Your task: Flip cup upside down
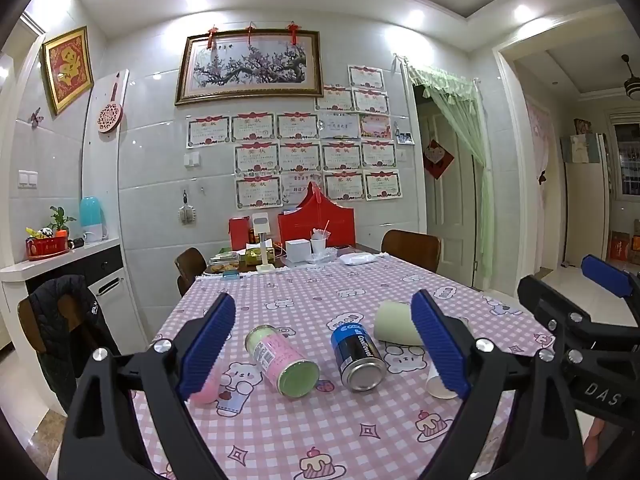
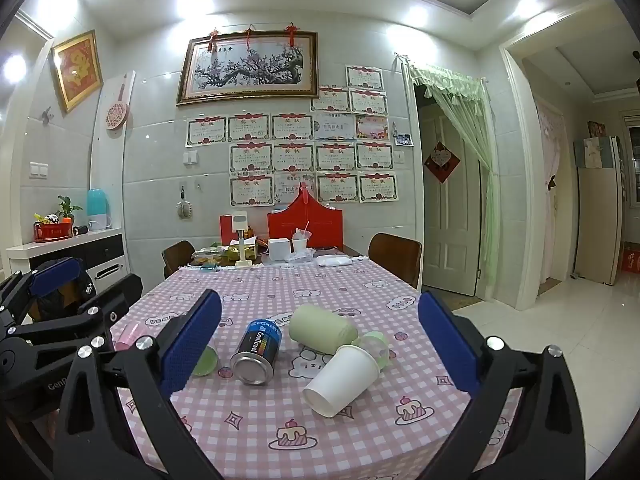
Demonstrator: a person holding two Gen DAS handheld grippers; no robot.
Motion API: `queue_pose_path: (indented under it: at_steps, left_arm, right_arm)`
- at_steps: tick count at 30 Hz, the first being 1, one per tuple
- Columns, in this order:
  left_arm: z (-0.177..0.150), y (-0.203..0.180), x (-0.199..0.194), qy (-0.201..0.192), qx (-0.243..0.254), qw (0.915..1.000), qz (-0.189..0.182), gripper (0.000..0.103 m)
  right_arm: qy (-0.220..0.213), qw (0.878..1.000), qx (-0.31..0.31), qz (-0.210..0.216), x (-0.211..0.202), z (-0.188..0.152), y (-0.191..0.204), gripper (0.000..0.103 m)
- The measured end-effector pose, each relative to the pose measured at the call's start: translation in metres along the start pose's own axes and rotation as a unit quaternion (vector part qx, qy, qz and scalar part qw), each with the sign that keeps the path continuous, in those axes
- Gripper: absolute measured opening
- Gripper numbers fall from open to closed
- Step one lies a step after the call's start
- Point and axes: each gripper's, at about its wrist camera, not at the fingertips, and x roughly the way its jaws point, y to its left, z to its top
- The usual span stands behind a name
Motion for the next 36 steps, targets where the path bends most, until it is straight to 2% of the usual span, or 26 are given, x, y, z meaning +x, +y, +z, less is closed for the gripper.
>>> queue_pose_path:
  at_steps: [36]
  left_arm:
    - [0.0026, 0.0038, -0.0011, 0.004, -0.001, 1.0, -0.001, 0.088]
  right_arm:
    - [0.0, 1.0, -0.001, -0.001, -0.0001, 0.0019, 0.0007, 0.095]
